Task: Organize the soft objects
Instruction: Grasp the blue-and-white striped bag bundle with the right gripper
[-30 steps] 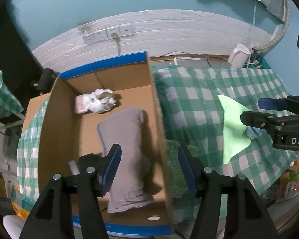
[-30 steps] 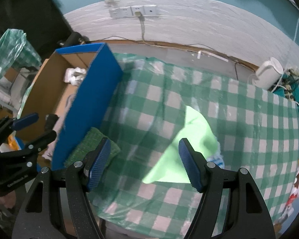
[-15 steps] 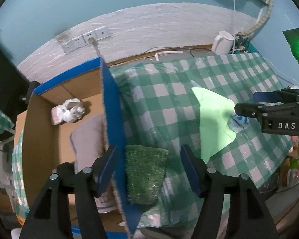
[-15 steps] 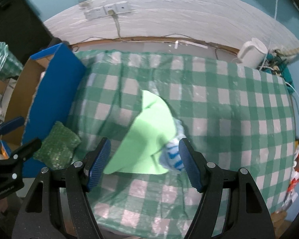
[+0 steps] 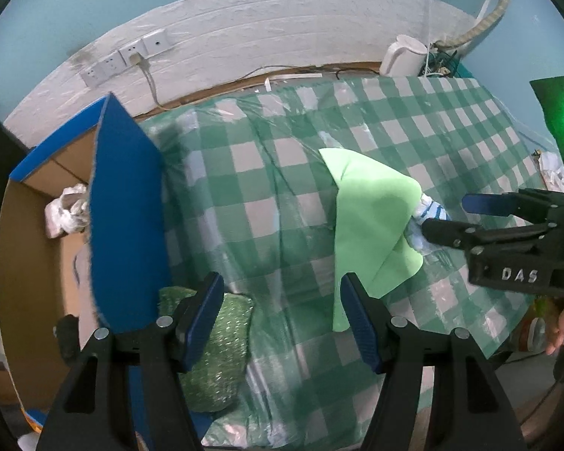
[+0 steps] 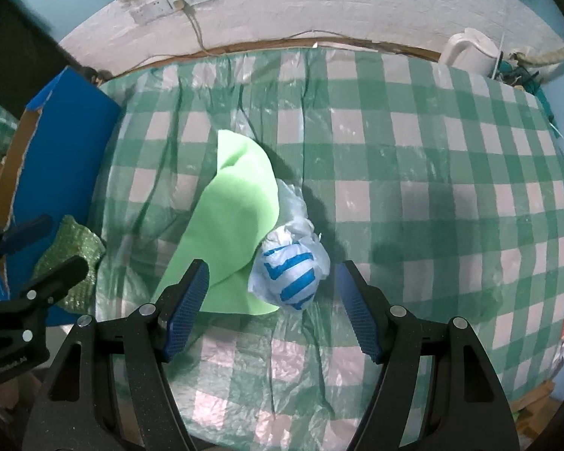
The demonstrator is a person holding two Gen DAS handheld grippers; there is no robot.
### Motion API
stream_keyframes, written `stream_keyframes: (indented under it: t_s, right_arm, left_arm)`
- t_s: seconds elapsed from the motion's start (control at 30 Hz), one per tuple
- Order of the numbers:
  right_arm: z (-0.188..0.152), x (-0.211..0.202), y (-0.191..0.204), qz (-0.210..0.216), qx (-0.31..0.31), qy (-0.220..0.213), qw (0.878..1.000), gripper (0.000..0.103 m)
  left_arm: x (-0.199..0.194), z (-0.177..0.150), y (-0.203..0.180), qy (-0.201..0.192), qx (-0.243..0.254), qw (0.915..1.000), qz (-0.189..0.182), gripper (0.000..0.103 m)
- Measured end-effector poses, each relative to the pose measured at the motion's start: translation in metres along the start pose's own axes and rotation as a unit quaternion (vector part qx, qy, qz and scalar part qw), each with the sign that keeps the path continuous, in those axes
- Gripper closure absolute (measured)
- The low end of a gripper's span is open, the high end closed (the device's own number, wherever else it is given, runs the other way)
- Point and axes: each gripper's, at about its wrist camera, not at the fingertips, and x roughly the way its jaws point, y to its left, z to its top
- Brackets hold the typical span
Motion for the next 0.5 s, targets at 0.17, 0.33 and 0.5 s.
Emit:
stream_keyframes:
  t_s: [0.17,0.33,0.5]
  right_arm:
    - [-0.002,0.015,-0.001,-0.001,-0.01,0.01,1.0,0.032]
    - [-0.004,0.028,-0.003,-0.01,-0.025,0.017,0.999,0.032]
    - [-0.004,0.04,-0.002,-0.029,-0.041,0.016,0.999,0.032]
  left_arm:
    - [0.01,0.005,-0.013,0.005,0.014,0.9999,0.004,0.037]
    - [0.018,0.007,-0.022,0.012,0.026,0.9996,0.008,0.037]
    - [0.024,0.009,-0.028,0.02,0.035,0.9991,0.01,0.037]
